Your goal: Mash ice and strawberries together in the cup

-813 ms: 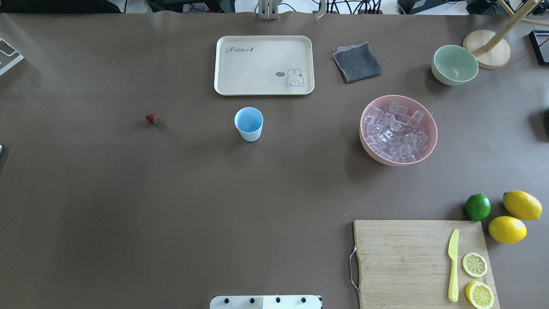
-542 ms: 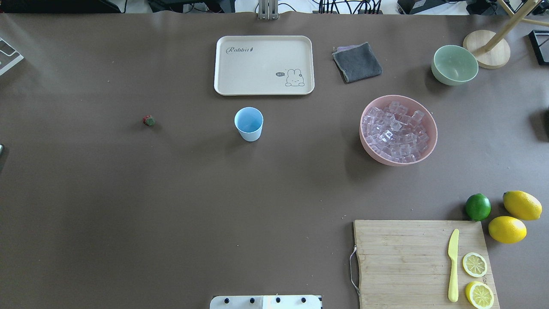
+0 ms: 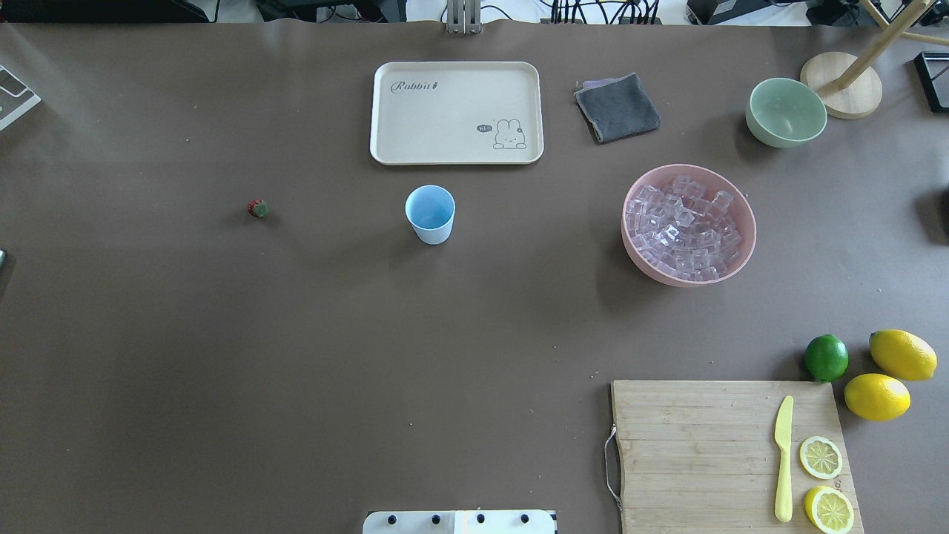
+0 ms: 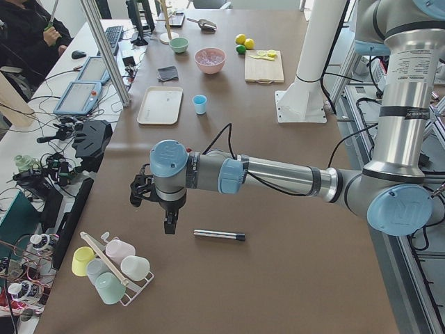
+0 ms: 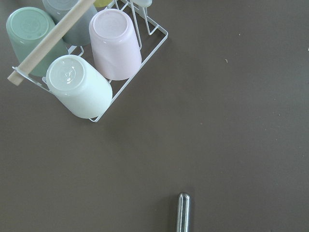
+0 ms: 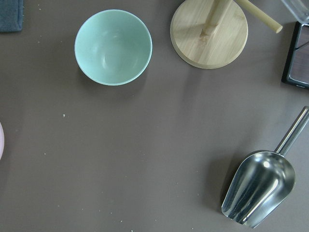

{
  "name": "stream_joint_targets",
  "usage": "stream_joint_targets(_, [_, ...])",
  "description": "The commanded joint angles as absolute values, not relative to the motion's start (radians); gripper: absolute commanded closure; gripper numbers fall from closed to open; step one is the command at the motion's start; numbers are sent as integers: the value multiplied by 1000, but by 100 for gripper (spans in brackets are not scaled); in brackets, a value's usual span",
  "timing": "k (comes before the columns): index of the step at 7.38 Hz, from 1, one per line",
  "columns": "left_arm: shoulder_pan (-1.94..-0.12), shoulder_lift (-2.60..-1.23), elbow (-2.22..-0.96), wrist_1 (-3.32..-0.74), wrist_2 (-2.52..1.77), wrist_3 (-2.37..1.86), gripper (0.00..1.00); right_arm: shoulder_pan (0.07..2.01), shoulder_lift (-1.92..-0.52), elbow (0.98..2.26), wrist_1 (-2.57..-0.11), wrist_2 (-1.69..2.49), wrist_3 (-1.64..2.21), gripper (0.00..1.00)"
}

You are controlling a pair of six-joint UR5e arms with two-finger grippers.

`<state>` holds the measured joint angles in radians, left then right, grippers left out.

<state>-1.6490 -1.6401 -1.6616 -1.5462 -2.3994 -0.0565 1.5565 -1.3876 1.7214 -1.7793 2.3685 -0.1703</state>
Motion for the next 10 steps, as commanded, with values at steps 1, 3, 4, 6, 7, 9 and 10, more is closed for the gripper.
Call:
stream_joint_targets(1, [-1649, -1629, -1663, -1581, -2410, -49, 2, 1557, -1387, 1721, -1779, 2368, -170, 0])
stream_joint_targets(3, [-1648, -1641, -1637, -1595, -2401, -61, 2, 1557, -1393, 1721, -1778, 2368, -172, 0])
stream_joint_targets(4, [-1649, -1629, -1663, -1598, -2401, -60, 2, 1557, -1393, 1723, -1778, 2368, -172, 0])
stream_joint_targets(6, [-1647, -1629, -1654, -1595, -2399, -55, 2, 1557, -1393, 1721, -1779, 2367, -172, 0])
stream_joint_targets(7, [-1647, -1631, -1654, -1594, -2401, -66, 2, 1557, -1393, 1723, -1779, 2364, -172, 0])
stream_joint_targets(9, [-1649, -1628, -1657, -1594, -2404, -64, 2, 1557, -1391, 1730, -1779, 2367, -172, 0])
stream_joint_targets(10, [-1649, -1628, -1660, -1598, -2405, -63, 2, 1534, -1385, 1744, -1775, 2356, -170, 0])
